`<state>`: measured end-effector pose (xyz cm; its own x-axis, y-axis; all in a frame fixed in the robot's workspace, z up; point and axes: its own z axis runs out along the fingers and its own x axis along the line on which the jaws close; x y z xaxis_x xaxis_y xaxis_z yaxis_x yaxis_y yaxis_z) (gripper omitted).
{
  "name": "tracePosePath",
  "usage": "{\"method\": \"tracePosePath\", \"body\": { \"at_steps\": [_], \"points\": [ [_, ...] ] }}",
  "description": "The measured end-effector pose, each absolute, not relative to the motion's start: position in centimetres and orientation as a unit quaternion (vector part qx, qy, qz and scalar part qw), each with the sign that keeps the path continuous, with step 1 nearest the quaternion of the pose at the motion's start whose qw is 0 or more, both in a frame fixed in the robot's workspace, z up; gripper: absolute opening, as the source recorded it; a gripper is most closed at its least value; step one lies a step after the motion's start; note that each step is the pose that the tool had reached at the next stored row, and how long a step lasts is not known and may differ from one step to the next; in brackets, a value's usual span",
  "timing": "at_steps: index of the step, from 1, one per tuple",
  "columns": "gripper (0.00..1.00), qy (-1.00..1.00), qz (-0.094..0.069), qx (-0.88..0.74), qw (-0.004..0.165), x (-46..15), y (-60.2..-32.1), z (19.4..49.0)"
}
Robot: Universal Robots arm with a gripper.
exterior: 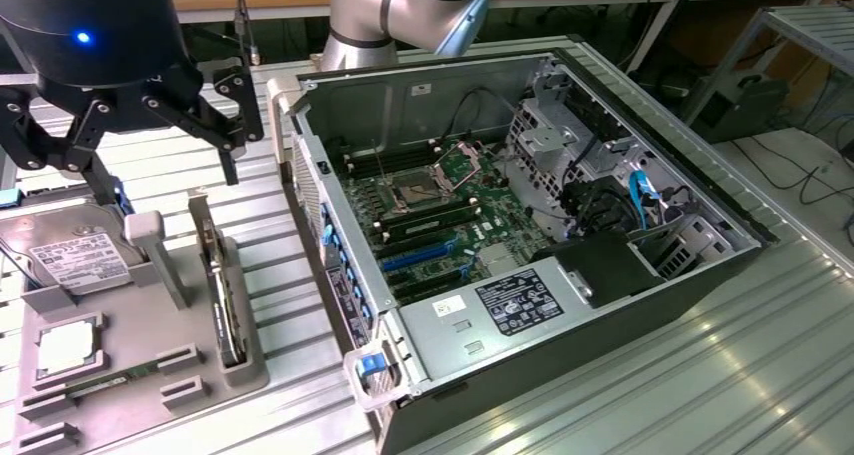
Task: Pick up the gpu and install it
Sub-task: 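Pick up the gpu and move the gpu toward the slot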
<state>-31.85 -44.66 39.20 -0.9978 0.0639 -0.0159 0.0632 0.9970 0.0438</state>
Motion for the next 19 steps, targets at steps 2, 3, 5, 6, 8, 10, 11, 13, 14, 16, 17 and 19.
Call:
{"method": "tracePosePath", "body": {
  "at_steps": [2,3,5,6,8,10,11,13,14,16,17,19],
  "points": [
    [0.9,0.999,0.022,0.032,0.009,-31.86,-44.6,39.2],
    [0.9,0.999,0.022,0.032,0.009,-31.87,-44.57,39.21],
    [0.9,0.999,0.022,0.032,0.009,-31.9,-44.47,39.2],
    [0.9,0.999,0.022,0.032,0.009,-31.91,-44.44,39.2],
    [0.9,0.999,0.022,0.032,0.009,-31.91,-44.41,39.2],
    [0.9,0.999,0.022,0.032,0.009,-31.93,-44.34,39.2],
    [0.9,0.999,0.022,0.032,0.009,-31.93,-44.34,39.2],
    [0.9,0.999,0.022,0.032,0.009,-31.93,-44.34,39.2],
    [0.9,0.999,0.022,0.032,0.009,-31.93,-44.33,39.2],
    [0.9,0.999,0.022,0.032,0.009,-31.94,-44.33,39.2],
    [0.9,0.999,0.022,0.032,0.009,-31.94,-44.33,39.2],
    [0.9,0.999,0.022,0.032,0.009,-31.94,-44.33,39.2]
  ]
}}
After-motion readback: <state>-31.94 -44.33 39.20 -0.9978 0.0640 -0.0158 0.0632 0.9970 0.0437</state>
